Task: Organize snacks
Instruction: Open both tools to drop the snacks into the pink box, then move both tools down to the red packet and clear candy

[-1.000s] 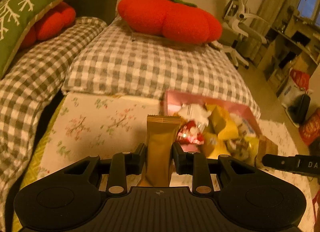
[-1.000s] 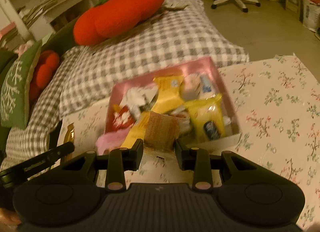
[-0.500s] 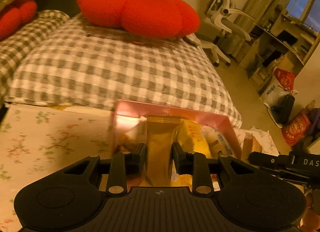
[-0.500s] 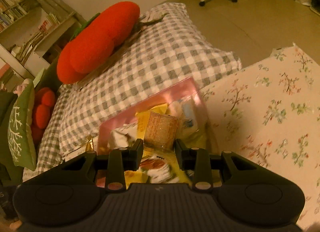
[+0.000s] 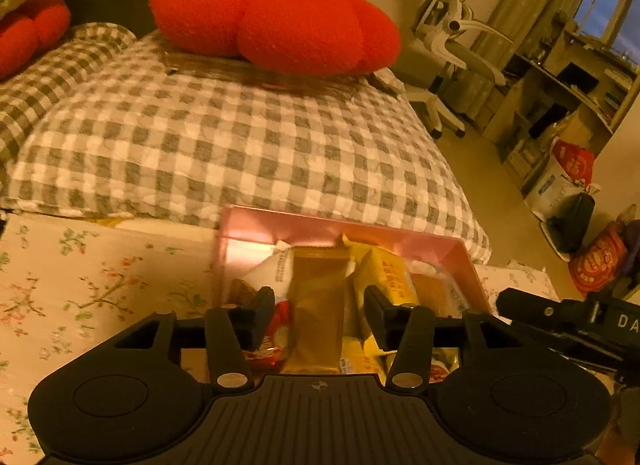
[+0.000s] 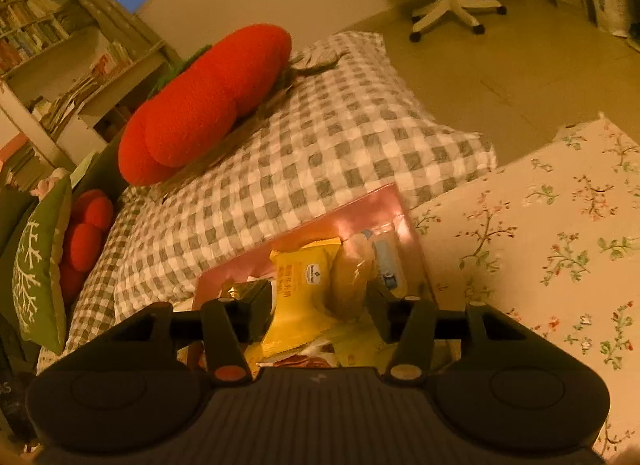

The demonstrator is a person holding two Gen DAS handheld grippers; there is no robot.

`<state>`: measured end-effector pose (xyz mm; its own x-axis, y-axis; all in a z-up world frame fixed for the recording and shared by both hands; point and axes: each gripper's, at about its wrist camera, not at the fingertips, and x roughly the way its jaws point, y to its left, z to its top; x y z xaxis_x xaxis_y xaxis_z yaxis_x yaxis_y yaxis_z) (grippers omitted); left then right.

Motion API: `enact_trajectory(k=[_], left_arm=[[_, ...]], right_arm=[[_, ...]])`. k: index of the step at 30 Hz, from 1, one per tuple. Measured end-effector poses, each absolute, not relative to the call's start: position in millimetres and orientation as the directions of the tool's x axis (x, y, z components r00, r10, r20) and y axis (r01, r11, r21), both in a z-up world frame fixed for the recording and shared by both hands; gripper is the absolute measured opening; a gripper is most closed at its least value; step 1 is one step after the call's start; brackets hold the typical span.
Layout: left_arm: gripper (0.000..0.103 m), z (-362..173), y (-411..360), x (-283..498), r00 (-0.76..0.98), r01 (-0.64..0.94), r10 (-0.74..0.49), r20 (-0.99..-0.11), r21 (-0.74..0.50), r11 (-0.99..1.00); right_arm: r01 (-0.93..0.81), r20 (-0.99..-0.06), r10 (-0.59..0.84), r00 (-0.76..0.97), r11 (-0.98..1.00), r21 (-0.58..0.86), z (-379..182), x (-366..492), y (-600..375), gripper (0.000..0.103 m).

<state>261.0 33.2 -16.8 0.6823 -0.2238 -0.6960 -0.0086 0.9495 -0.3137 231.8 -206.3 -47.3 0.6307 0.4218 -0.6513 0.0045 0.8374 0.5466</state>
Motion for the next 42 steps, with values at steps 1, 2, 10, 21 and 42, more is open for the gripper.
enact_trajectory(k=[1,2,10,21,42], left_arm=[[0.048,-14.6,34.9,258.6,0.683,-0.01,-0.224,-0.695,-0.316,0.949],[0.048,-11.5,36.3,255.3,0.685,-0.008,-0.226,-0.693,-0.318,0.948],[0.048,8.5,49.2,229.0,0.696,-0.036,-0.189,-0.693,-0.297,0.954],[0.048,10.5,29.8,183.0,0.673,-0.077,-0.046,-0.739,-0.132,0.988],[0.056,10.9,15.2,130.5,0.659,-0.066,-0.015,-0.752,-0.077,0.995]], right_arm=[[0.006,-0.651,0.427,0.627,0.833,0.553,-46.5,230.7,-206.8,0.05],[0.007,-0.654,0.429,0.623,0.833,0.553,-45.0,229.0,-206.5,0.05],[-0.031,-0.666,0.455,0.592,0.838,0.545,-28.1,211.6,-190.6,0.05],[-0.042,-0.75,0.415,0.515,0.886,0.462,-30.0,184.5,-182.3,0.05],[-0.104,-0.769,0.351,0.535,0.93,0.352,-5.4,133.7,-181.6,0.06]])
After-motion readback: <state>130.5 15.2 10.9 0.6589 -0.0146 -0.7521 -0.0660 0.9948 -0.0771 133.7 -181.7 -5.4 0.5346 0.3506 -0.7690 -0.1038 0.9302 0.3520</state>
